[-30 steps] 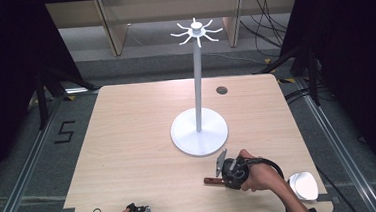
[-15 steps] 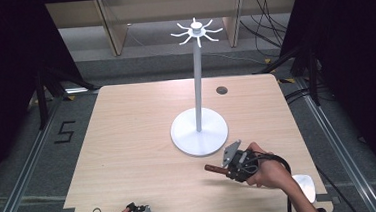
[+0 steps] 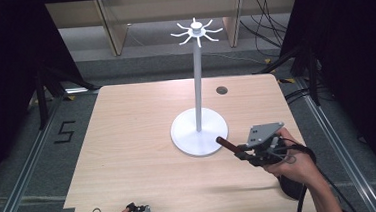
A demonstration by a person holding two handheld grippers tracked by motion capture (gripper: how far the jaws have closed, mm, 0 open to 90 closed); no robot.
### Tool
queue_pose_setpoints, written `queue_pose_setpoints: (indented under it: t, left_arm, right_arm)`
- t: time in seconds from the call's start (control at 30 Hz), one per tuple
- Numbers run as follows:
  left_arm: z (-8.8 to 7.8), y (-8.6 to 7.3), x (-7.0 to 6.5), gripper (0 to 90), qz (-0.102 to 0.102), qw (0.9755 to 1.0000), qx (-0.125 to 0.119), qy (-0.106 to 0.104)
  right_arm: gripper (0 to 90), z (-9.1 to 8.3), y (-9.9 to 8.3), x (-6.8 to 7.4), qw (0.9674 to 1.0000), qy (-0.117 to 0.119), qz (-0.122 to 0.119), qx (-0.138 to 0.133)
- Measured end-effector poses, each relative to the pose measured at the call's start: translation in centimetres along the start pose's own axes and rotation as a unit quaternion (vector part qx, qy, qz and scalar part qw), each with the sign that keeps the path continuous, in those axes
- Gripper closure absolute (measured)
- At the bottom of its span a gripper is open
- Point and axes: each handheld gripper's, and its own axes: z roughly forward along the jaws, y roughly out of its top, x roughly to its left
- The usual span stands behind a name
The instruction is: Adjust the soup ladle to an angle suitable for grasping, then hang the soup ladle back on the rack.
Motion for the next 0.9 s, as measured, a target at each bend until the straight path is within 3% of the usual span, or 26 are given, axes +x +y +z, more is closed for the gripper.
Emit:
queue_pose_setpoints:
  t: [0.03,0.13,0.17,0.23,0.3,0.33,0.37,0.4,0.5,0.6,0.63,0.7,0.73,0.77,0.8,0.83,0.87,0.9]
  left_arm:
    - [0.0,0.0,0.0,20.5,0.0,1.0,0.0,0.0]
    - [0.1,0.1,0.1,20.5,0.005,1.0,0.003,-0.007]
    - [0.1,0.1,0.0,20.5,0.004,1.0,0.002,-0.006]
    - [0.1,0.0,0.0,20.5,0.0,1.0,0.002,0.0]
    - [0.1,0.0,0.0,20.5,0.003,1.0,0.004,0.001]
    - [0.1,0.0,0.0,20.5,0.002,1.0,0.003,0.0]
    - [0.1,0.0,0.0,20.5,0.001,1.0,0.001,0.0]
    - [0.1,0.0,0.1,20.5,0.005,1.0,0.0,-0.005]
    - [0.0,0.0,0.0,20.5,0.005,1.0,0.003,0.001]
    - [0.0,0.0,-0.1,20.5,0.002,1.0,0.002,0.0]
    - [0.1,0.0,-0.1,20.5,0.002,1.0,0.002,0.0]
    - [0.1,0.0,-0.1,20.5,0.001,1.0,0.001,0.0]
    - [0.1,0.0,-0.1,20.5,0.0,1.0,0.0,0.0]
    - [0.1,0.0,-0.1,20.5,0.0,1.0,0.001,-0.001]
    - [0.1,0.0,-0.1,20.5,0.001,1.0,0.002,0.0]
    - [0.1,0.0,0.0,20.5,0.004,1.0,0.004,0.0]
    - [0.1,0.0,-0.1,20.5,0.002,1.0,0.002,0.0]
    - [0.1,0.0,-0.1,20.5,0.002,1.0,0.003,0.0]
  right_arm:
    - [74.1,-0.5,0.0,-0.3,0.9999,0.003,-0.009,-0.014]
    - [74.1,-2.3,-0.3,-0.9,0.9991,0.002,0.002,-0.042]
    - [74.1,-3.4,-0.5,-1.2,0.998,-0.001,0.006,-0.062]
    - [74.1,-3.7,-0.6,-1.3,0.9974,-0.004,0.007,-0.071]
    - [74.1,-5.2,-0.8,-1.7,0.9932,-0.012,0.026,-0.113]
    - [74.1,-5.2,-0.8,-1.7,0.9932,-0.012,0.026,-0.113]
    - [74.1,-6.0,-0.9,-2.0,0.9894,-0.016,0.038,-0.139]
    - [74.1,-6.0,-0.9,-2.0,0.9894,-0.016,0.038,-0.139]
    - [74.1,-7.0,-1.1,-2.2,0.9832,-0.019,0.057,-0.173]
    - [74.2,-7.3,-1.1,-2.4,0.9812,-0.009,0.063,-0.182]
    - [74.1,-7.4,-1.1,-2.6,0.9778,-0.005,0.062,-0.2]
    - [74.1,-7.6,-1.1,-2.8,0.9782,-0.008,0.058,-0.199]
    - [74.1,-7.5,-1.1,-2.7,0.9754,-0.007,0.068,-0.209]
    - [74.1,-7.7,-1.0,-3.0,0.9749,-0.001,0.062,-0.214]
    - [74.1,-7.8,-1.0,-3.0,0.9746,0.001,0.071,-0.212]
    - [74.1,-7.7,-1.0,-3.1,0.9726,0.0,0.073,-0.221]
    - [74.1,-7.6,-0.9,-3.3,0.9683,0.001,0.078,-0.237]
    - [74.1,-7.6,-0.9,-3.3,0.9683,0.001,0.078,-0.237]
